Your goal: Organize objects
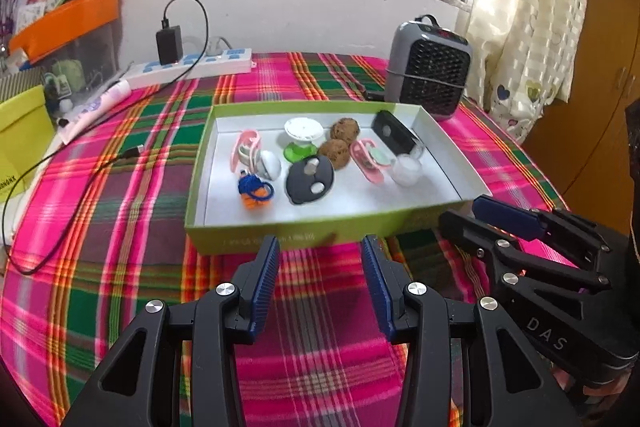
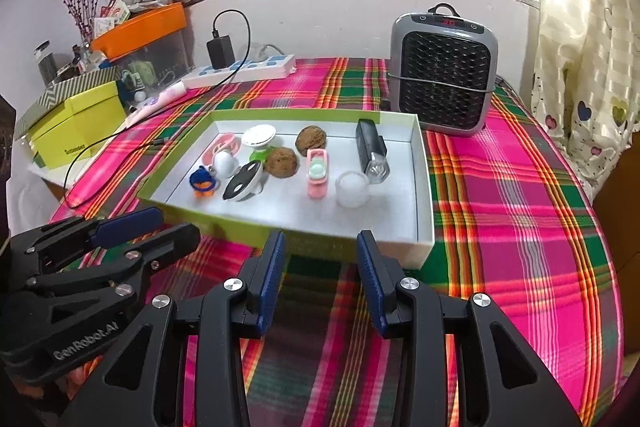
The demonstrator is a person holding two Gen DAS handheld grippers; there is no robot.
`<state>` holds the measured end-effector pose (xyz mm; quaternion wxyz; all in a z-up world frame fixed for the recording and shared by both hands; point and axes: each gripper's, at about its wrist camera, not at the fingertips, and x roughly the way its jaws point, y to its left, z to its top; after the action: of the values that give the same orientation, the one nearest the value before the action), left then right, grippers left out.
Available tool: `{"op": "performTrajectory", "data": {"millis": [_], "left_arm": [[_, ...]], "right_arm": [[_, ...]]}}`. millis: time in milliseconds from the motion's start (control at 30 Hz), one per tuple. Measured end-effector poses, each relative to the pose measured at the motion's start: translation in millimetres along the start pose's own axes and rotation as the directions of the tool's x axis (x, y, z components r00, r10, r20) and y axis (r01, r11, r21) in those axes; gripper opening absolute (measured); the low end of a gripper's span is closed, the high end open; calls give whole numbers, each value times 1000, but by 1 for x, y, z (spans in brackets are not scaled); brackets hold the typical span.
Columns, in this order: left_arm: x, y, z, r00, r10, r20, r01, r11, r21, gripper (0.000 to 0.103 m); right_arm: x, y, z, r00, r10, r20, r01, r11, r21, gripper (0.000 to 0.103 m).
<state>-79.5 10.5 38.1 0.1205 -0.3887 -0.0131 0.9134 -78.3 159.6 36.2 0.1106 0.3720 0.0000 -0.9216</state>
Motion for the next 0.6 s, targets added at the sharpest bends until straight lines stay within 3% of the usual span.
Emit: {"op": "performTrajectory", "data": {"millis": [600], "left_arm": [[-5,-3,-35,998,17,-65,-18,1000,-15,41]], "right_arm": [[-14,5,-34,999,-18,-48,19,1000,4,38]]}}
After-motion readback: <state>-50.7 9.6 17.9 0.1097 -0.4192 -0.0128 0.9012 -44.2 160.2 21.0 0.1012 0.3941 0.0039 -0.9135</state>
